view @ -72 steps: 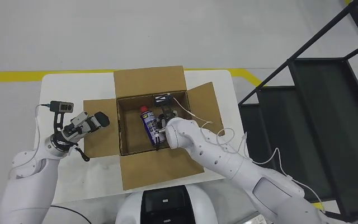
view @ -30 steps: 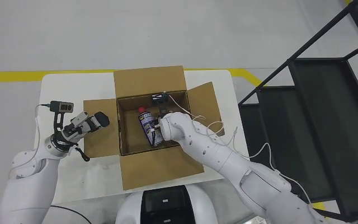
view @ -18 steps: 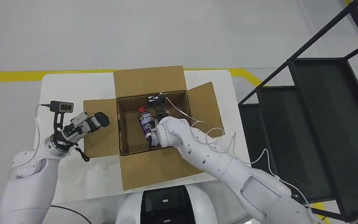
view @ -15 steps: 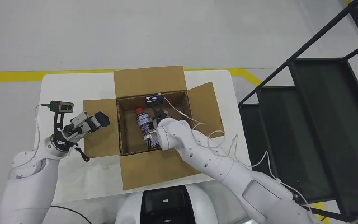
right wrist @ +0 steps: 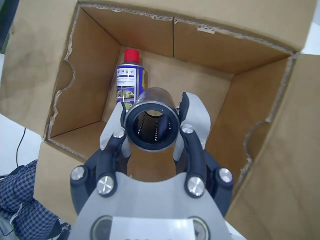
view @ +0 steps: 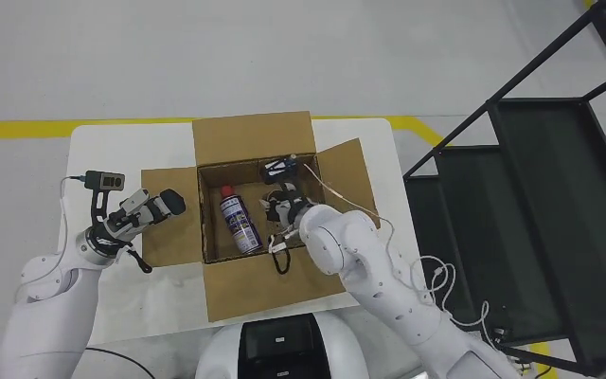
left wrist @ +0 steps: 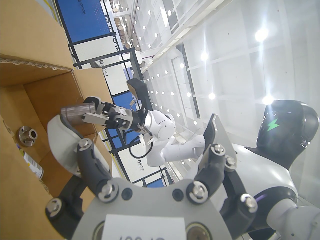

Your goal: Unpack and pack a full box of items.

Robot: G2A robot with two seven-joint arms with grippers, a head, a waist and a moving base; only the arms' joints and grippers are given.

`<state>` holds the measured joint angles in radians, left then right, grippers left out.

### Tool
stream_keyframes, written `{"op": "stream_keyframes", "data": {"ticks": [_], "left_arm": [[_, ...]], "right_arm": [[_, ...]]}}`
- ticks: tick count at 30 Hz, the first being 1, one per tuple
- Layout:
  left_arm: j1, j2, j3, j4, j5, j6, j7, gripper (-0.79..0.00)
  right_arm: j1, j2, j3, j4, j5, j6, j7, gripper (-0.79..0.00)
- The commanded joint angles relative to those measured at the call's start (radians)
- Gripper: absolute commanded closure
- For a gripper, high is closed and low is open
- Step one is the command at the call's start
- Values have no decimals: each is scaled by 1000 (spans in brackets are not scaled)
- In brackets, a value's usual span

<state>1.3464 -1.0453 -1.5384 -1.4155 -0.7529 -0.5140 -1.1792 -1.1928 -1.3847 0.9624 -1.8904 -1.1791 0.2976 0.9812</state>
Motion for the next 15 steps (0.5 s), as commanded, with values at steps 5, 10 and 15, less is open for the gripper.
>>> {"op": "stream_keyframes", "data": {"ticks": [5,10,15], "left_arm": [[0,0,0,0,0,0,0,-785],[0,0,0,0,0,0,0,-785],[0,0,0,0,0,0,0,-785]], "right_arm": [[-161,31,126,-218,-29,-57,-3,0],[-282,46,186,-340,-60,-89,-43,0],[-303,49,198,-351,-56,-109,-55,0]]}}
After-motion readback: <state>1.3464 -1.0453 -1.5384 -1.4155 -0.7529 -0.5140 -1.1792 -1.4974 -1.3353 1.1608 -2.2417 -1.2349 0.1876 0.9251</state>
